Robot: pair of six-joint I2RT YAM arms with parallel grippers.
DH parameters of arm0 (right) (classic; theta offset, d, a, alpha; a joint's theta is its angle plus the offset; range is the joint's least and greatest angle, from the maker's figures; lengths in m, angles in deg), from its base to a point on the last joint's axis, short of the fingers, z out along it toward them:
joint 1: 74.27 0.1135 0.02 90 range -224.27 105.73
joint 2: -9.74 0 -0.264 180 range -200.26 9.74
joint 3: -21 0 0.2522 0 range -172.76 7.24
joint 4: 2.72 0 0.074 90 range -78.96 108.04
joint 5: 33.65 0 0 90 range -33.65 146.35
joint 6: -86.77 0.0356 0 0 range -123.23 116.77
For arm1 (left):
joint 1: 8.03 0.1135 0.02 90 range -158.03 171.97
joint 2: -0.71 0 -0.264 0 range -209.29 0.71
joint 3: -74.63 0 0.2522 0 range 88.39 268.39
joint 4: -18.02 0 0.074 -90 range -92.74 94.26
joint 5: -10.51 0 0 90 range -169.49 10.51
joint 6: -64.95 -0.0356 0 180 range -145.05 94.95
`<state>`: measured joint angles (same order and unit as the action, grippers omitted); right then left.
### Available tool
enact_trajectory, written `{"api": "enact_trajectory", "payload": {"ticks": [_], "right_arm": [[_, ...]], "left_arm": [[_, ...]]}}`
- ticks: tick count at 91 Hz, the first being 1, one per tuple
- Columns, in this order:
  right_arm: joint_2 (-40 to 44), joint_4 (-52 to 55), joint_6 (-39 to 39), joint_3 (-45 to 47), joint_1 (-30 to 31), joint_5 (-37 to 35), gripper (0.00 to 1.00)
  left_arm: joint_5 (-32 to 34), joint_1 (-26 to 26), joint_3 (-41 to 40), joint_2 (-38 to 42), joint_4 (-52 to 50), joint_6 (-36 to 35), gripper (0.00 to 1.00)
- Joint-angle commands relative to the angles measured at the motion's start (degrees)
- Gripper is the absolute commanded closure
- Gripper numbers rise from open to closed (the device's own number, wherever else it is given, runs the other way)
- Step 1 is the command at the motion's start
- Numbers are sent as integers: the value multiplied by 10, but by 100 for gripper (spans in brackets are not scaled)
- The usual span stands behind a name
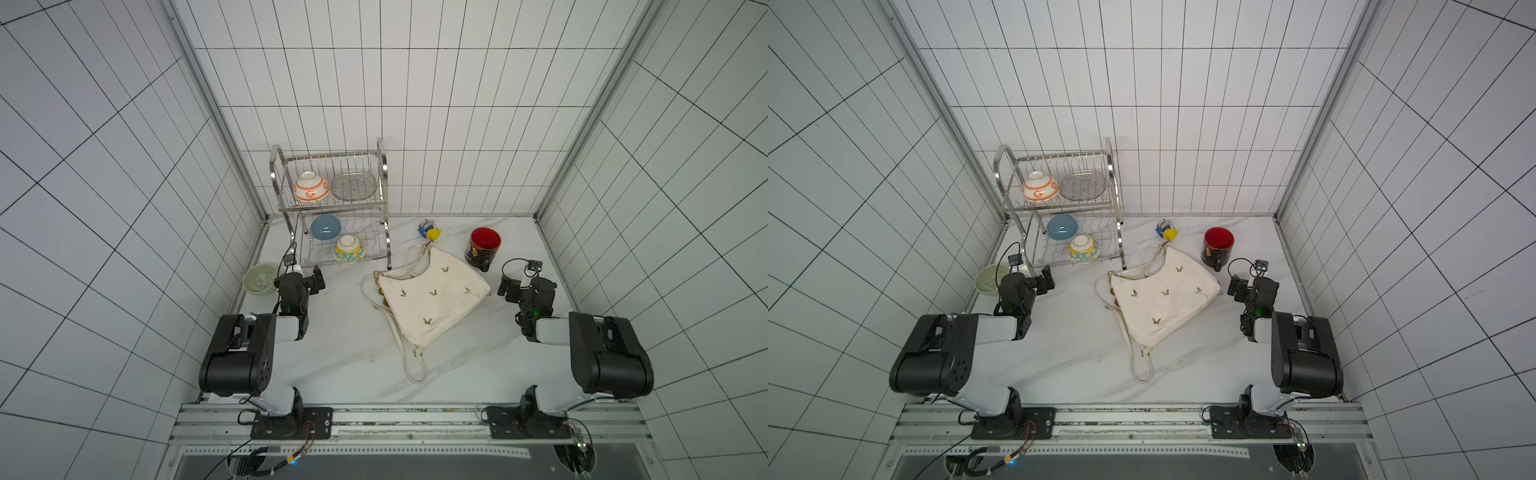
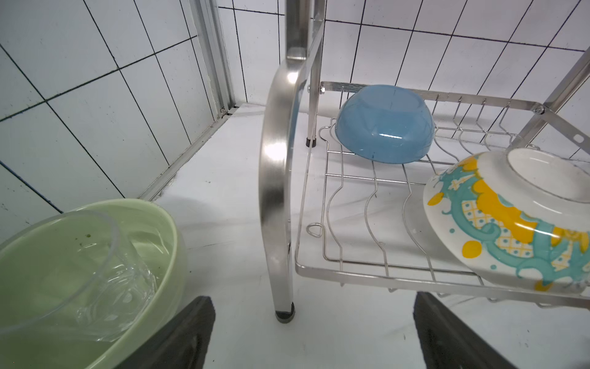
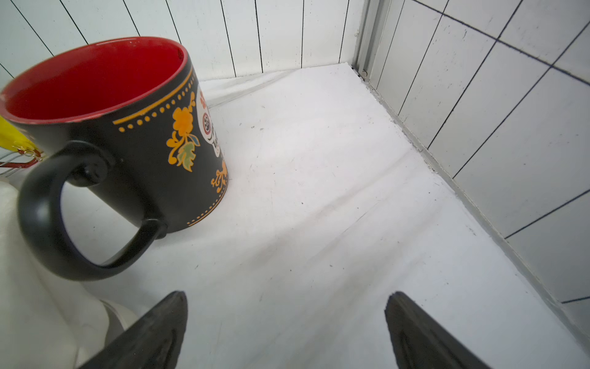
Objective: Remove the decoration from the bag
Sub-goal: Pick up the bag from the center of the board.
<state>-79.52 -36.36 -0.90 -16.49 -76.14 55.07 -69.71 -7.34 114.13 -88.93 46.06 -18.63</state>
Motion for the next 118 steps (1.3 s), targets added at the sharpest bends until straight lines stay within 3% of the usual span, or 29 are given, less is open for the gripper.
{"api": "enact_trajectory", "payload": {"ticks": [1, 31, 42, 58, 67, 77, 85, 96, 118], "right_arm": [[6, -11, 0, -5, 2, 1, 1], [10, -11, 7, -4, -5, 14, 1], [55, 49, -3, -17, -7, 41, 1], [176, 199, 9, -49, -7, 97, 0], [225, 305, 17, -90, -6, 161, 1], [258, 404, 68, -133, 11, 177, 1], [257, 478, 132, -180, 43, 156, 1], [235, 579, 192, -247, 130, 50, 1], [120, 760, 344, -401, 225, -49, 1]], "left_arm": [[-4, -2, 5, 3, 9, -6, 2], [-17, 5, 7, 5, 5, -2, 2], [-23, 5, 13, 19, 1, -9, 2], [-28, -3, 104, 126, -260, -3, 2], [-42, -13, 131, 183, -353, 8, 2], [-64, -29, 180, 222, -464, 30, 2], [-83, -51, 202, 246, -521, 39, 2], [-141, -75, 217, 259, -562, 59, 2], [-221, -122, 216, 256, -592, 99, 2]]}}
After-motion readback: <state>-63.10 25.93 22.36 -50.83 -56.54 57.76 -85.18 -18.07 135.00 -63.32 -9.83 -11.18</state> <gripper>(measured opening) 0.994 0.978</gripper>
